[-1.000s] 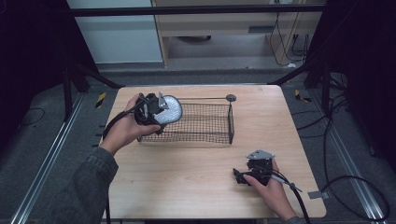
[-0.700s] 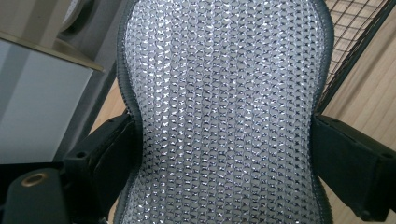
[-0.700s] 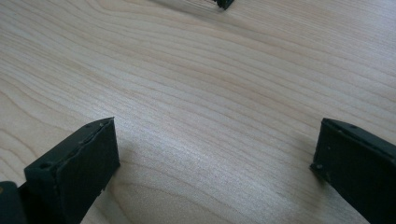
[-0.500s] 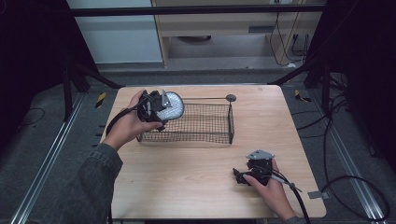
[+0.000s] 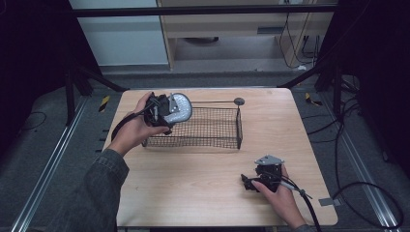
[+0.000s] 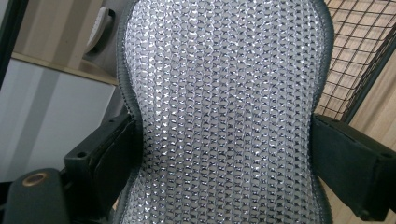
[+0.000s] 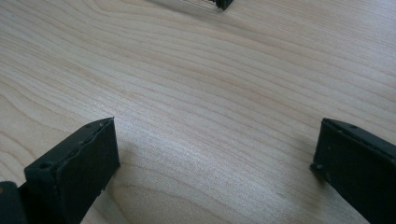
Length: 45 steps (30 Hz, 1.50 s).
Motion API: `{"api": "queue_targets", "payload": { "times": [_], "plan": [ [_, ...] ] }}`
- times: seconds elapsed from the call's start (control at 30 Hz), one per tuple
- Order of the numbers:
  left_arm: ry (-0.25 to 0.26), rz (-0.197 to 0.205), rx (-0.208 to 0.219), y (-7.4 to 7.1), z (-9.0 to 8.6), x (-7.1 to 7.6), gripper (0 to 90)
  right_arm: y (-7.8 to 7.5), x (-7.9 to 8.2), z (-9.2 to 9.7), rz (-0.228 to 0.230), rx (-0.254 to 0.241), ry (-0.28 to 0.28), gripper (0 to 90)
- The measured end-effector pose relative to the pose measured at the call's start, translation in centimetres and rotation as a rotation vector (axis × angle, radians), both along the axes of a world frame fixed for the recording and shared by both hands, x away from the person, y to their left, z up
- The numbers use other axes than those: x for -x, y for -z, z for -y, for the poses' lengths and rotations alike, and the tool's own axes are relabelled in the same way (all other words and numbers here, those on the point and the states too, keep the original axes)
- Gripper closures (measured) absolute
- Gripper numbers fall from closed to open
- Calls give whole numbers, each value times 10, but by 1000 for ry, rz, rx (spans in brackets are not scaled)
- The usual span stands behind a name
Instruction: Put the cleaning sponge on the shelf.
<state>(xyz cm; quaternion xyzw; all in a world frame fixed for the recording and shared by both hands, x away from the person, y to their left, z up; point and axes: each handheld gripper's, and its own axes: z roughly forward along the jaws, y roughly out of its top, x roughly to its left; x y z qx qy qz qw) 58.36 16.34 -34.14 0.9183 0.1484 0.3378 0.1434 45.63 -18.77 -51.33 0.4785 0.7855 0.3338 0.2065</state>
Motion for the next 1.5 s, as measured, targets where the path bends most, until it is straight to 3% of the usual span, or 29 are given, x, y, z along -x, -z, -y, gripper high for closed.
{"api": "queue_targets", "payload": {
  "times": [0.33, 0.63, 1.5],
  "plan": [
    [24, 18, -21, 11, -2, -7, 99, 0, 0, 0, 0, 1, 1, 4],
    [15, -2, -26, 24, -10, -17, 99, 0, 0, -1, -1, 0, 5, 4],
    [21, -25, -48, 37, -5, -26, 98, 0, 0, 0, 2, 5, 3, 4]
  ]
}}
